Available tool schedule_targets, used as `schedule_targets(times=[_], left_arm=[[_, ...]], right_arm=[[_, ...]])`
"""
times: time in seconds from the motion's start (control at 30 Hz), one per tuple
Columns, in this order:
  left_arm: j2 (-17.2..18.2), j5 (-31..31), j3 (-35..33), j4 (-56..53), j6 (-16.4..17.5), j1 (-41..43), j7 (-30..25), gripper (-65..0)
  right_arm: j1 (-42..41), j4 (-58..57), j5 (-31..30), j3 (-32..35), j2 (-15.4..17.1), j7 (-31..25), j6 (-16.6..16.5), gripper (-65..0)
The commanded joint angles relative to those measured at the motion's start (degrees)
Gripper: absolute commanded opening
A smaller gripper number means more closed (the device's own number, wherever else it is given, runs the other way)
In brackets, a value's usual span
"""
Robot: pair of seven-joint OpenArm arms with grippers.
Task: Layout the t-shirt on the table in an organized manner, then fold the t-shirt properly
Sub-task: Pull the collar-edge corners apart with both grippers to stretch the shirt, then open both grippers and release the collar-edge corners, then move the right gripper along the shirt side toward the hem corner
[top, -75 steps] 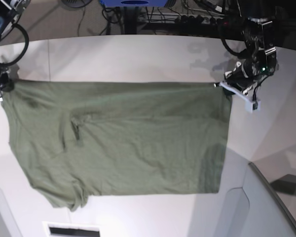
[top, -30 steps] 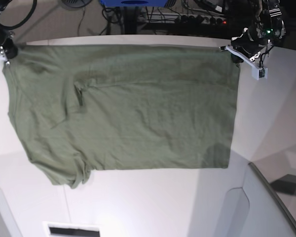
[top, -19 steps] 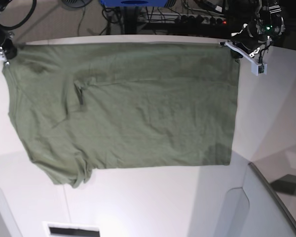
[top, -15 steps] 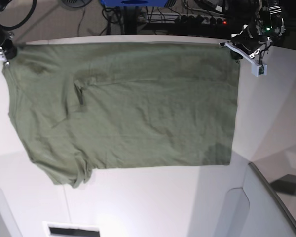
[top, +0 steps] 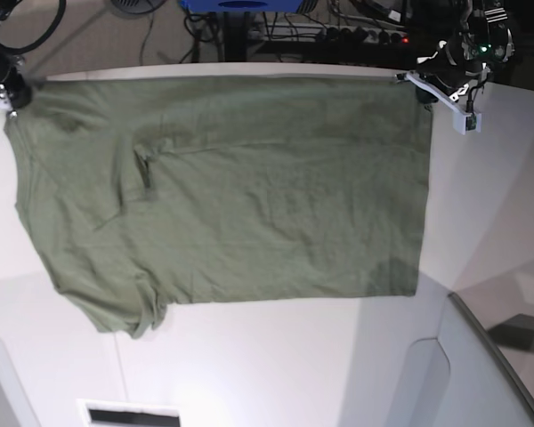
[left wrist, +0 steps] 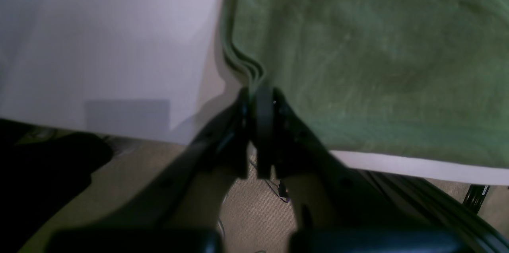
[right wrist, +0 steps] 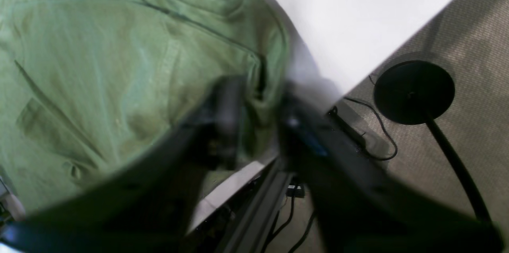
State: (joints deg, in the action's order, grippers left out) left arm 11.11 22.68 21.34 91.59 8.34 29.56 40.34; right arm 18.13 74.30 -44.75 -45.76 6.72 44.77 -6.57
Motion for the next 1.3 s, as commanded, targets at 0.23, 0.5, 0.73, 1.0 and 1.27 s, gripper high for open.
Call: schedule_targets(times=[0.23, 0.5, 0.73, 1.0, 1.27], left_arm=[[0.62, 0.14, 3.84, 1.11, -0.12, 0.46, -0.47, -25.8], [0.8, 0.14, 15.27, 1.11, -0.12, -0.24, -0.47, -15.5], [3.17, 0.14, 22.13, 1.2, 0.23, -5.08, -0.29, -15.5], [7.57, 0.14, 10.26, 0.94, 6.3, -13.43, -0.29, -15.6], [8.09, 0.14, 2.7, 0.94, 7.09, -15.72, -0.29, -15.6]], right_arm=[[0.11, 1.08, -0.21, -0.53, 1.06, -0.69, -0.33, -32.9], [0.29, 2.22, -0.21, -0.97, 1.24, -0.77, -0.07, -32.3], [-1.21, 11.37, 7.79, -5.63, 3.26, -0.51, 0.02, -30.6], [-22.22, -7.27, 19.74, 6.33, 13.81, -2.09, -14.57, -23.4], [-40.5, -39.89, 34.16, 19.78, 18.03, -21.7, -17.3, -23.7]])
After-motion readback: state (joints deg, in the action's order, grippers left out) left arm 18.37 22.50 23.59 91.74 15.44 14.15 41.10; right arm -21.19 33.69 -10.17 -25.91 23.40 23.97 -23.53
